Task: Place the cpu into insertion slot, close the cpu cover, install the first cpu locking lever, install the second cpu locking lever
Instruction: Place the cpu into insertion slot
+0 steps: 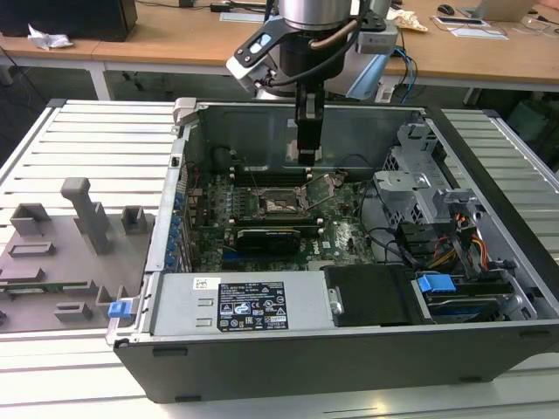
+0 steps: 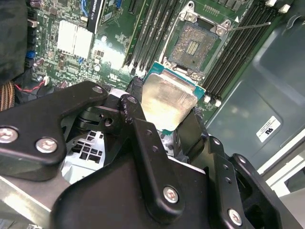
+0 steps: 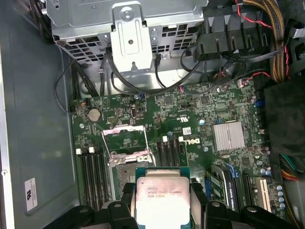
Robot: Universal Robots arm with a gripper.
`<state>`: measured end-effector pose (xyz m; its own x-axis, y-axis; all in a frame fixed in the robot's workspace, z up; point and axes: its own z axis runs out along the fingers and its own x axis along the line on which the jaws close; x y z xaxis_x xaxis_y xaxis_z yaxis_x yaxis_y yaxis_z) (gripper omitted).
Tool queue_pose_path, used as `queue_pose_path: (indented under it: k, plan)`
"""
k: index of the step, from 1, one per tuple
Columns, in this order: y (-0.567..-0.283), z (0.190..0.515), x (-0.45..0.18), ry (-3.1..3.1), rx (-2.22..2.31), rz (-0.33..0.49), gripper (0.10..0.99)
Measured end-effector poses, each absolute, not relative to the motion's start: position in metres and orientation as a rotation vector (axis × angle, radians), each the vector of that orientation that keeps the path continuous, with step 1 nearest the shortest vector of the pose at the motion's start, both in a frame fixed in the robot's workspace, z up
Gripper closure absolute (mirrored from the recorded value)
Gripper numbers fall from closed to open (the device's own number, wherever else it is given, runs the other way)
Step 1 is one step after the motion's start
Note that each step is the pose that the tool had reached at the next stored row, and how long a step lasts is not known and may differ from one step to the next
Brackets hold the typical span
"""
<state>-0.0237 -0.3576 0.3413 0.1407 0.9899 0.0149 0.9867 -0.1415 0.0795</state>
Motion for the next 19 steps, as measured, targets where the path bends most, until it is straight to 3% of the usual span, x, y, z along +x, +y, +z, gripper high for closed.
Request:
queue_pose_path:
  k: [10, 19]
  plan:
    - [-0.358, 0.337, -0.024, 2.025, 2.335, 0.097, 0.545]
    - [-0.357, 0.312, -0.025, 2.155, 2.227, 0.110, 0.545]
